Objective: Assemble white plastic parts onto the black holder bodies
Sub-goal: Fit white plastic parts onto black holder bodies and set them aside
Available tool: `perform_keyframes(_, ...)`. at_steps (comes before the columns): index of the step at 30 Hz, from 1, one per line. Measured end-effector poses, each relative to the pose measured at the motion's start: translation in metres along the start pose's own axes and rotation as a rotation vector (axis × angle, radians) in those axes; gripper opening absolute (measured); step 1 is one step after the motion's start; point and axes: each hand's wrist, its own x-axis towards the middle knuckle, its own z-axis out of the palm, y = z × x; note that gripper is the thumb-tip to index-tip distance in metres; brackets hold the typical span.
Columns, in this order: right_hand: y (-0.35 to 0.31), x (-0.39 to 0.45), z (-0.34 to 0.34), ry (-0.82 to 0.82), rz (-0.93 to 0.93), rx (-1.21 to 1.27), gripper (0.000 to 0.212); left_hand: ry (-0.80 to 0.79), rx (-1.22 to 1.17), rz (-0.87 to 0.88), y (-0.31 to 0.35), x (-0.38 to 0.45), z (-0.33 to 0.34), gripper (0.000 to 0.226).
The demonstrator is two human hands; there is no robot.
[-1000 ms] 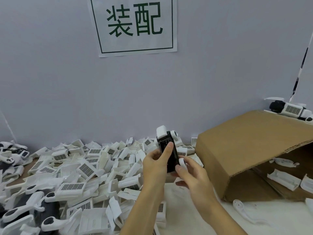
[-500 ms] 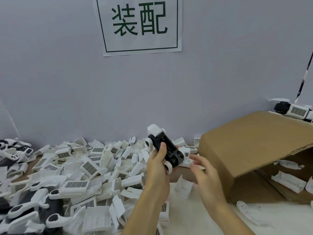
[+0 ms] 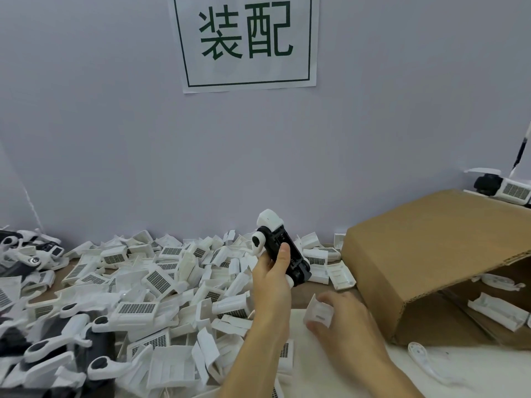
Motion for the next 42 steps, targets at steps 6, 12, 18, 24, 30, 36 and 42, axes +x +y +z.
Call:
perform_keyframes(6, -0.002, 0.001, -0.004, 0.045, -0.058, 0.151, 0.065, -0.017, 0.088, 0.018, 0.000, -0.004, 0.001, 0.020)
perform_keyframes(12, -0.002, 0.004, -0.004, 0.097, -0.027, 0.288, 0.037, -0.044, 0.106, 0.039, 0.000, -0.006, 0.000, 0.020)
perform_keyframes(18, 0.001, 0.011, -0.016, 0.262, 0.011, 0.496, 0.032, -0.090, 0.241, 0.069, -0.001, -0.007, 0.001, 0.018)
perform_keyframes(24, -0.001, 0.013, -0.025, 0.152, 0.115, 0.864, 0.016, -0.275, 0.449, 0.098, -0.009, -0.012, 0.005, 0.012)
perform_keyframes(30, -0.001, 0.009, -0.034, -0.010, 0.117, 0.918, 0.042, -0.454, 0.570, 0.008, -0.012, -0.016, 0.009, 0.016)
perform_keyframes(36, -0.002, 0.008, -0.031, -0.064, 0.064, 0.943, 0.041, -0.466, 0.536, -0.111, -0.011, -0.015, 0.005, 0.030)
perform_keyframes(42, -0.001, 0.012, -0.028, 0.220, 0.024, 0.832, 0.054, -0.469, 0.461, -0.124, -0.013, -0.013, 0.006, 0.030)
